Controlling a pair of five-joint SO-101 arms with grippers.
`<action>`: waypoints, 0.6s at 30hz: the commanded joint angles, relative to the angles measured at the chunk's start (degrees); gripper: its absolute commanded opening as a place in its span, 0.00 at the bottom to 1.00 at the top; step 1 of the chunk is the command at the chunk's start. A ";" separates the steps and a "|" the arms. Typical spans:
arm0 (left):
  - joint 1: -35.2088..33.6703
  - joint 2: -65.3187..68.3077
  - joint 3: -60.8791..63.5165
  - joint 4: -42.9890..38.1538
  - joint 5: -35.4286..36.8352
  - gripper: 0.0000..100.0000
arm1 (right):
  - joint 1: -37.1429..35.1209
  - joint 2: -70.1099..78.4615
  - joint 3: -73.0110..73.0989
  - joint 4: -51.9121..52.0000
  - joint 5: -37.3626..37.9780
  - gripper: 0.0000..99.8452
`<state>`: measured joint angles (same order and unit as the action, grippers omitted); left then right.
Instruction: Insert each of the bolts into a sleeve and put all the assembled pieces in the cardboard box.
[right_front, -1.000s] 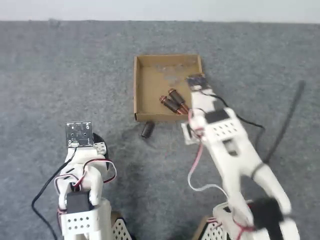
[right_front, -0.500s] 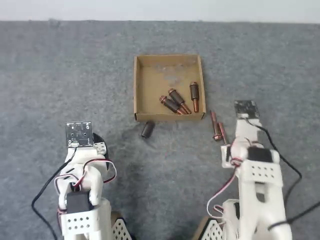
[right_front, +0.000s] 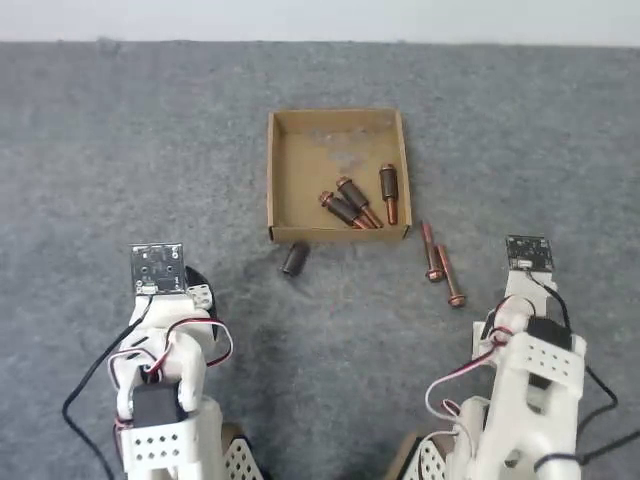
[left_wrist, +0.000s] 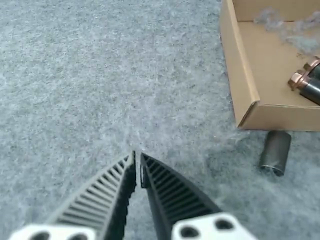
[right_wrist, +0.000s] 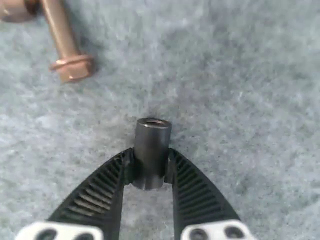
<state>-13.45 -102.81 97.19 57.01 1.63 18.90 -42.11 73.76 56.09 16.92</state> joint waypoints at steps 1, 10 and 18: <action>-0.35 -1.05 -0.66 -1.14 -0.53 0.01 | 1.01 8.40 -6.59 -0.66 0.88 0.01; -0.35 -1.05 -0.66 -1.23 -0.53 0.01 | 1.01 14.11 -10.81 0.66 0.79 0.01; -0.26 -1.05 -0.66 -1.32 -0.53 0.01 | 0.92 7.52 -10.73 4.26 0.79 0.09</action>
<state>-13.45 -102.81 97.19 57.01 1.63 19.08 -30.59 65.14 59.52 16.92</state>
